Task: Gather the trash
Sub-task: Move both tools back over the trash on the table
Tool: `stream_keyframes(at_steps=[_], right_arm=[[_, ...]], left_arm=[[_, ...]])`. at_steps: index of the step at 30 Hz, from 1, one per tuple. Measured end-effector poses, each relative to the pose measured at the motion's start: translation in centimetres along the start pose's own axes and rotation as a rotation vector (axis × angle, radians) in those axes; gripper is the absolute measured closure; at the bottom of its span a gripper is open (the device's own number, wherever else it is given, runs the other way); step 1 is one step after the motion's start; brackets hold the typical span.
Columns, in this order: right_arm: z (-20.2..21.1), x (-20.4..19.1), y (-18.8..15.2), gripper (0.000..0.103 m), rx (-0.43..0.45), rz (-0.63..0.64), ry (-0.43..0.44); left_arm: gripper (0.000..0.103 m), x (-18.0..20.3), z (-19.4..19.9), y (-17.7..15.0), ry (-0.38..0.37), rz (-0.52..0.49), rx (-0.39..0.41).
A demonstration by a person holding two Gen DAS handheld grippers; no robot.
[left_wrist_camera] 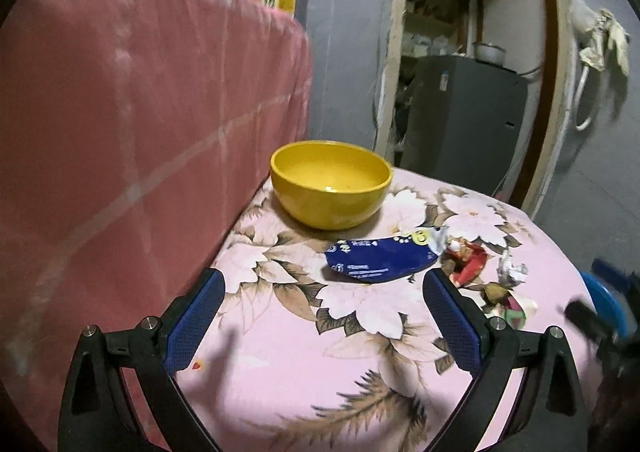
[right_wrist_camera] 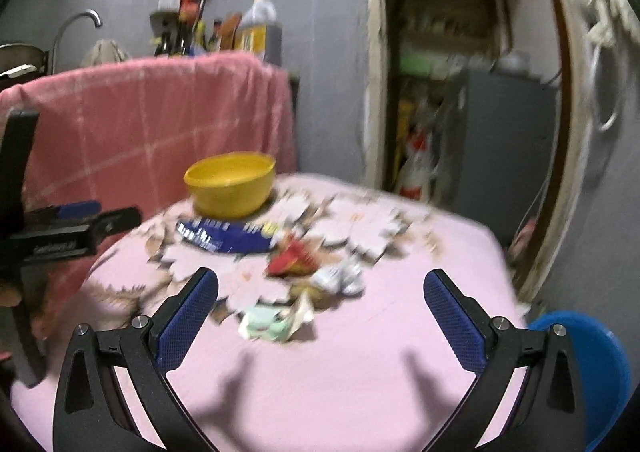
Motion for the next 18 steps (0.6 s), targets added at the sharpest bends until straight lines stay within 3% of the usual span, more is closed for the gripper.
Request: stream_keyframes(at_steps=[2, 8, 11, 14, 16, 18], right_arm=[[-1.1, -0.4, -0.5, 0.001, -0.056, 0.015, 0.007], [-5.0, -1.3, -2.0, 0.019, -0.241, 0.004, 0.071], [-6.2, -1.4, -2.5, 0.023, -0.305, -0.006, 0.091], [-6.8, -1.0, -2.7, 0.032, -0.327, -0.027, 0.094], [-6.9, -0.8, -2.8, 0.044, -0.329, -0.040, 0.094], [-6.7, -0.9, -2.9, 0.056, -0.326, -0.044, 0.108]], left_arm=[[0.012, -0.2, -1.1, 0.1, -0.034, 0.024, -0.040], [0.033, -0.4, -4.8, 0.2, -0.083, 0.054, -0.186], [0.036, -0.7, -6.2, 0.5, -0.103, 0.095, -0.221], [0.039, -0.9, -7.2, 1.0, -0.134, 0.156, -0.235], [0.047, -0.9, -7.7, 1.3, -0.149, 0.180, -0.244], [0.060, -0.7, -8.2, 1.4, -0.166, 0.202, -0.256]])
Point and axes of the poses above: each gripper's, at about its wrist camera, not at the fingertips, and z roughly against the way its jaws point, x to its right, y to its top, the point moved 4 cm from there along -z, roughly the way its jaws point, and after that the axes turned 4 degrees about x, right-handed, at the moved point
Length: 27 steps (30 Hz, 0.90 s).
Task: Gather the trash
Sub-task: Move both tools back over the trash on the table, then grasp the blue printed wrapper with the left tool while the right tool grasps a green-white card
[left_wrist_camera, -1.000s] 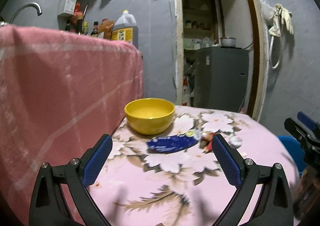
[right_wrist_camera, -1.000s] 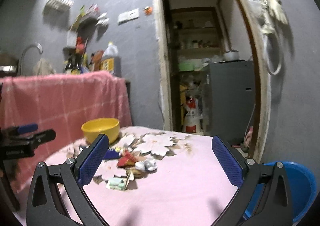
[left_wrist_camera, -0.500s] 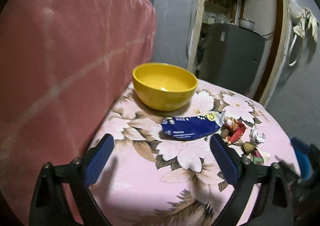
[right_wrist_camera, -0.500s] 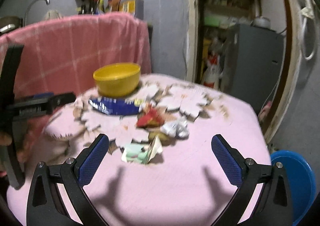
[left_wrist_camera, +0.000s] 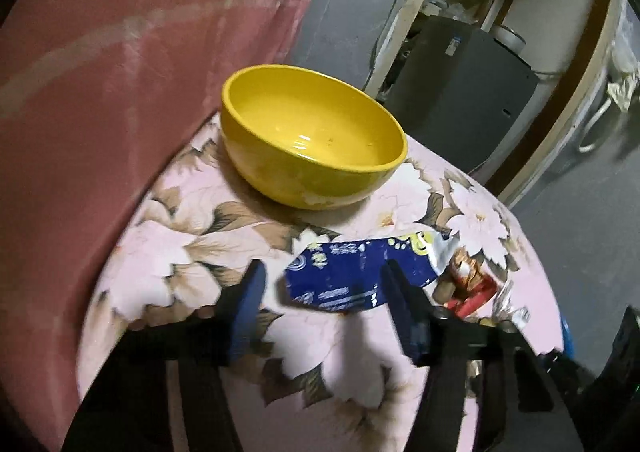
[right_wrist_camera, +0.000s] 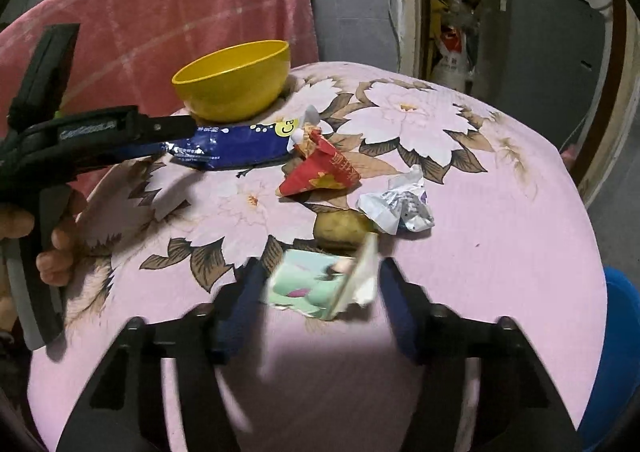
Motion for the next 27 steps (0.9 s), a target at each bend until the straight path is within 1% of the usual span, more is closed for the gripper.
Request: stream_keyframes(at_steps=[1, 3, 4, 6, 11, 13, 19, 22, 25, 27], right_arm=[[0.1, 0.0, -0.1, 0.059, 0.002, -0.001, 0.004], [0.2, 0.2, 0.0, 0.066, 0.005, -0.009, 0.011], [0.4, 0.3, -0.1, 0.068, 0.007, -0.017, 0.015], [0.4, 0.6, -0.1, 0.074, 0.012, -0.034, 0.024], [0.9, 1.0, -0.1, 0.075, 0.025, -0.058, 0.042], [1.1, 1.0, -0.1, 0.075, 0.035, -0.060, 0.047], [2.7, 1.6, -0.2, 0.075, 0.094, -0.085, 0.064], [4.0, 1.9, -0.3, 0.075, 0.149, -0.098, 0.082], [4.9, 2.0, -0.4, 0.075, 0.184, -0.096, 0.072], [5.5, 2.0, -0.4, 0.075, 0.206, -0.090, 0.064]], left_arm=[[0.066, 0.0, -0.2, 0.0, -0.011, 0.008, -0.006], [0.085, 0.0, -0.4, 0.0, -0.014, 0.013, -0.022], [0.088, 0.1, -0.5, 0.0, -0.013, 0.013, -0.027], [0.090, 0.0, -0.1, -0.2, -0.013, 0.013, -0.023], [0.094, 0.2, 1.5, -0.8, -0.017, 0.016, 0.006], [0.095, 0.6, 2.1, -1.3, -0.005, 0.011, 0.026], [0.096, 1.5, 5.4, -4.3, 0.033, -0.026, 0.084], [0.096, 1.8, 6.7, -5.9, 0.046, -0.029, 0.095], [0.096, 2.5, 7.8, -7.1, 0.046, -0.024, 0.095], [0.097, 3.1, 8.6, -7.7, 0.050, -0.028, 0.109]])
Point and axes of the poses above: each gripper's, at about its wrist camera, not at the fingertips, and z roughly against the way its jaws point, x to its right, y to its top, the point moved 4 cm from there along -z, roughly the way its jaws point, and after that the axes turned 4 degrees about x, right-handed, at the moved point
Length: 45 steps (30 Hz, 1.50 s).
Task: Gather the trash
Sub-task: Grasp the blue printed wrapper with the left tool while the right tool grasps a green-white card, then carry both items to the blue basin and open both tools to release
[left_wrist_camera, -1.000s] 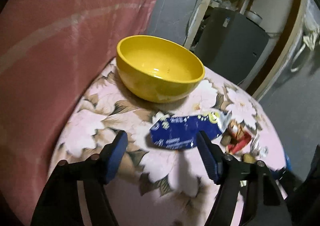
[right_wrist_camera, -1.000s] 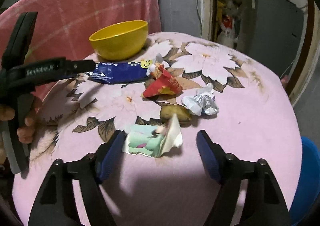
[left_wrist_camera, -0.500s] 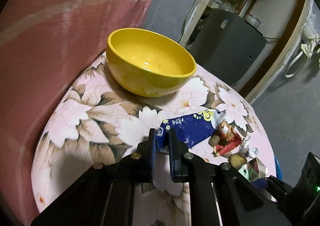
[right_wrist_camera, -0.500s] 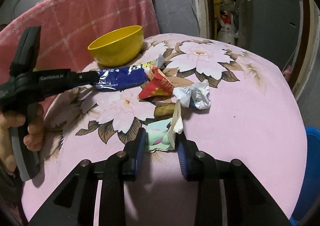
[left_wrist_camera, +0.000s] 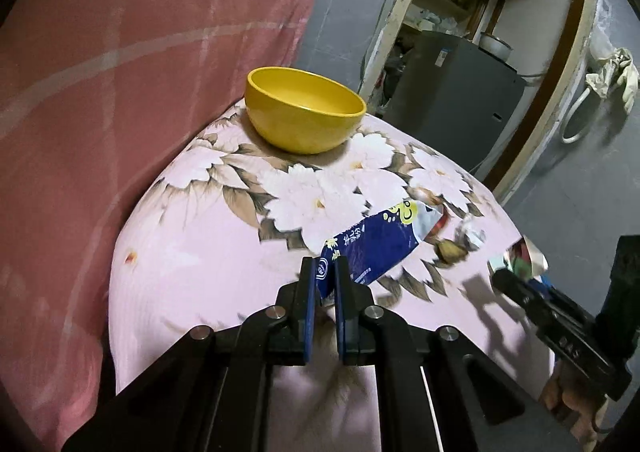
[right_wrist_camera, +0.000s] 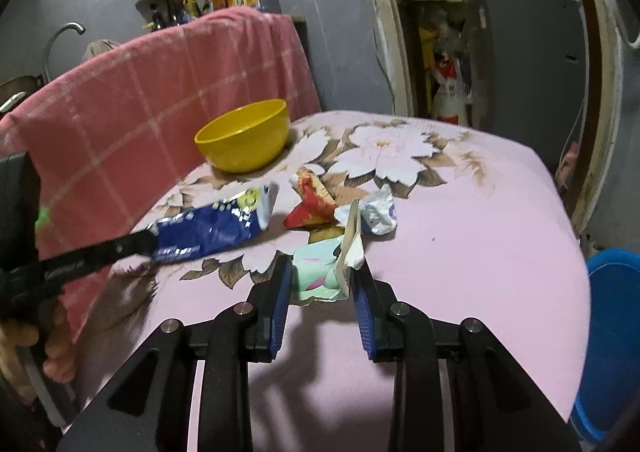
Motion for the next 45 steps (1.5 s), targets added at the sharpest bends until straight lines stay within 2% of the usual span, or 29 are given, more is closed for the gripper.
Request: stream_keyframes(at_steps=[9, 13, 22, 29, 36, 45], right_arm=[[3.6, -0.2, 0.3, 0.075, 0.158, 0.046, -0.015], [5.4, 0.2, 0.8, 0.075, 0.247, 0.070, -0.055], [10.3, 2.2, 2.5, 0.075, 0.460, 0.052, -0.177], [14.0, 5.5, 3.3, 0.075, 0.568, 0.026, -0.307], [16.4, 10.6, 3.0, 0.075, 0.587, -0.048, -0.463], [17.2, 16.8, 1.1, 0.075, 0.485, -0.166, -0.620]], left_arm=[[0.099, 3.2, 2.5, -0.1, 0.020, -0.071, 0.120], [0.099, 4.8, 3.3, 0.4, 0.006, -0.111, 0.171], [0.099, 9.6, 3.6, 2.3, -0.117, -0.138, 0.262], [0.099, 15.3, 3.0, 3.3, -0.225, -0.176, 0.304], [0.099, 21.1, 0.5, 3.1, -0.326, -0.207, 0.258], [0.099, 27.2, -4.5, 0.8, -0.383, -0.284, 0.128]])
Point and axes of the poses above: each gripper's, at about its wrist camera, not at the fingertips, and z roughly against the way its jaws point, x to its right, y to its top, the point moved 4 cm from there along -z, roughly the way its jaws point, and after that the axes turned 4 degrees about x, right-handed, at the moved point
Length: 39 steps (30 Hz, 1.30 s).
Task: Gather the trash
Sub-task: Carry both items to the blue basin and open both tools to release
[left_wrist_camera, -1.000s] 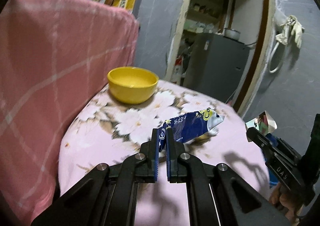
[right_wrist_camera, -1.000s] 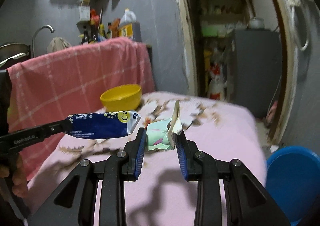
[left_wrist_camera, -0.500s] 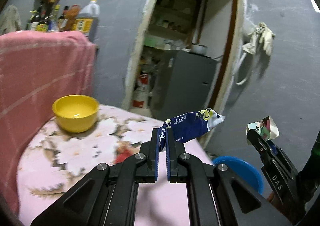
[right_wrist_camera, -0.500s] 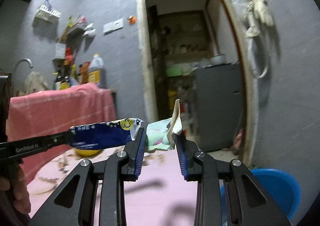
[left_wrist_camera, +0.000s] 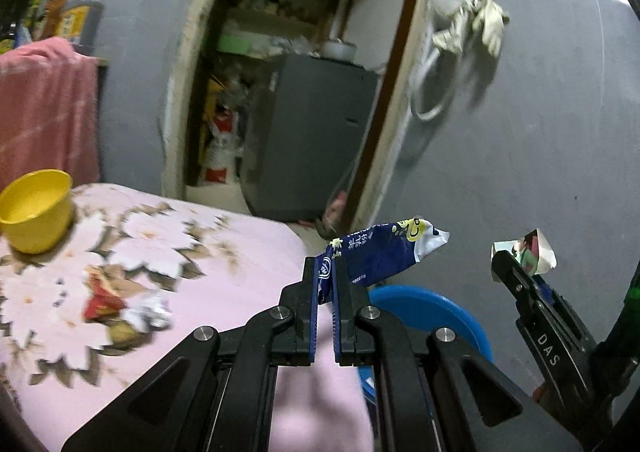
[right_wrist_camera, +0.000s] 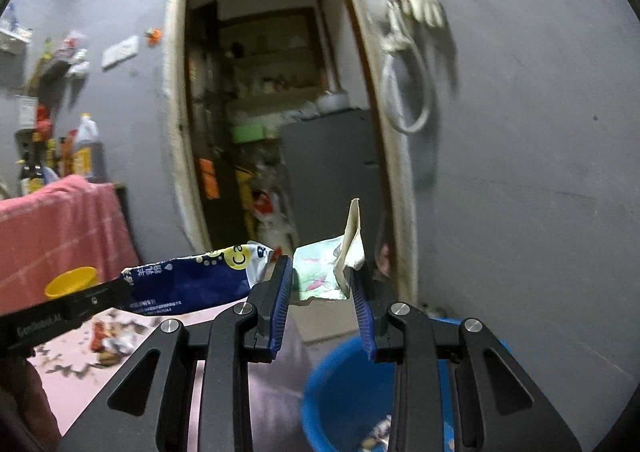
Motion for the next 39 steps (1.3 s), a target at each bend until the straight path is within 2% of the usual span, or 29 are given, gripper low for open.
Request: stream_keyframes(at_steps=[7, 14, 18, 21, 22, 24, 27, 30, 34, 35, 37, 39], right_arm=[[-2.0, 2.9, -2.1, 0.075, -0.136, -0.034, -0.074], [-3.6, 4.2, -4.0, 0.074, -0.261, -0.073, -0.091], [-3.6, 4.8, -4.4, 0.073, -0.291, -0.093, -0.103], [-3.8, 5.4, -4.4, 0.067, -0.295, -0.112, -0.112], [-3.7, 5.5, -4.3, 0.067, -0.295, -0.117, -0.114], [-3.9, 5.3, -4.2, 0.064, -0.294, -0.119, -0.117], [-4.0, 5.3, -4.1, 0.062, -0.290, -0.120, -0.115], [-3.9, 5.1, -3.8, 0.053, -0.266, -0.118, -0.110], [-3.3, 4.3, -3.1, 0.049, -0.217, -0.106, -0.097], [-3.3, 4.1, -3.0, 0.048, -0.206, -0.105, -0.093], [-3.0, 3.6, -2.6, 0.040, -0.177, -0.102, -0.088], [-2.6, 3.3, -2.2, 0.027, -0.142, -0.101, -0.084]], left_arm=[[0.099, 2.2, -4.8, -1.2, -0.040, -0.021, -0.126], [0.098, 2.9, -9.0, -3.4, -0.043, 0.011, -0.292], [0.095, 2.7, -10.4, -4.7, -0.054, 0.041, -0.369], [0.091, 2.5, -10.8, -5.4, -0.055, 0.038, -0.405], [0.090, 2.3, -10.7, -5.5, -0.054, 0.035, -0.407], [0.080, 2.1, -10.3, -5.5, -0.058, 0.035, -0.400], [0.074, 1.8, -9.6, -5.2, -0.058, 0.037, -0.376], [0.068, 1.6, -8.6, -4.5, -0.053, 0.042, -0.344], [0.061, 0.9, -6.6, -2.9, -0.032, 0.023, -0.265], [0.056, 0.7, -6.0, -2.6, -0.021, 0.014, -0.238], [0.048, 0.3, -5.1, -2.1, -0.001, 0.005, -0.200], [0.038, -0.2, -4.1, -1.6, 0.025, 0.000, -0.163]])
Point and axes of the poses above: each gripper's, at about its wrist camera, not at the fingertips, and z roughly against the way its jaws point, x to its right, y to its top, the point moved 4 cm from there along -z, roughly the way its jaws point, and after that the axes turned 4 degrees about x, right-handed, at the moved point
